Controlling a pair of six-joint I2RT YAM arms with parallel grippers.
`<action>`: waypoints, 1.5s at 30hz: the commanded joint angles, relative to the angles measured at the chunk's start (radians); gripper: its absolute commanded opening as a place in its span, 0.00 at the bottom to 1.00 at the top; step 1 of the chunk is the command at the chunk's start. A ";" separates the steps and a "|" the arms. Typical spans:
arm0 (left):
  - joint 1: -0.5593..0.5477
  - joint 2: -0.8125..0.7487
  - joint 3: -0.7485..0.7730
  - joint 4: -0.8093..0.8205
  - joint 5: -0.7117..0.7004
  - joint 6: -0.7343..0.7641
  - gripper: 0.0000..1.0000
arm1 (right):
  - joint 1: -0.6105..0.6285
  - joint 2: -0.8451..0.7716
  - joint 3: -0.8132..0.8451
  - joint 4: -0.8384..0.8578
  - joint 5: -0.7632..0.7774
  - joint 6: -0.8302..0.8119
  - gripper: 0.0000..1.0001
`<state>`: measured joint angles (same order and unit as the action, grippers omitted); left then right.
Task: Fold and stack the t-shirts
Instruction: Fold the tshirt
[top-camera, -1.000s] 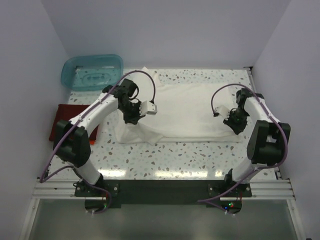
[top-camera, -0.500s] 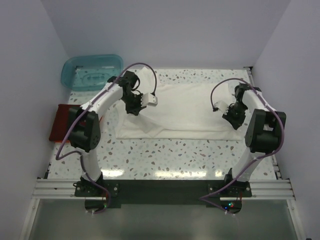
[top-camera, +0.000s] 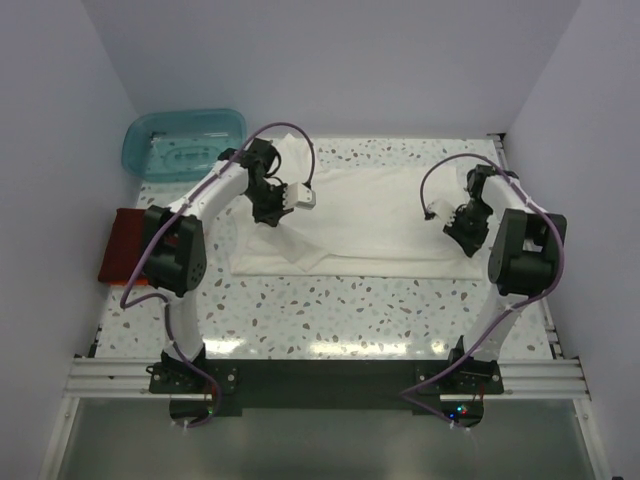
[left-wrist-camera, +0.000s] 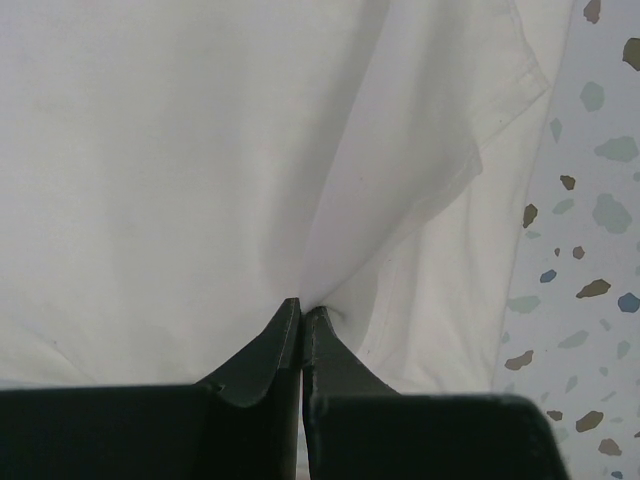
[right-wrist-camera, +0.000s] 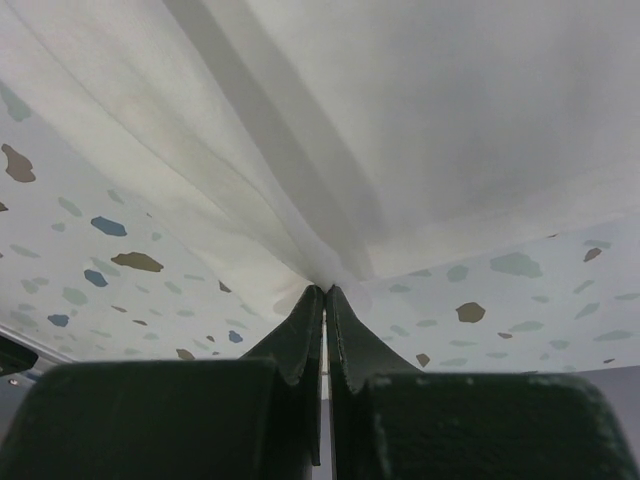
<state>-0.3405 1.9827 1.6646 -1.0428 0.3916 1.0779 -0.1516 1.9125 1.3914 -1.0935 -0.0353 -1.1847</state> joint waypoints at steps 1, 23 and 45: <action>0.017 0.005 0.037 -0.029 0.010 0.030 0.00 | -0.005 0.017 0.058 -0.014 0.028 0.007 0.00; 0.162 0.087 0.141 0.211 0.038 -0.418 0.34 | -0.069 0.125 0.336 -0.109 -0.044 0.212 0.40; -0.075 -0.309 -0.539 0.492 -0.063 -0.805 0.43 | -0.072 0.045 0.130 -0.066 -0.121 0.468 0.05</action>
<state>-0.4049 1.7271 1.1706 -0.6640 0.4168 0.3428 -0.2321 2.0304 1.5414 -1.1831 -0.1352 -0.7559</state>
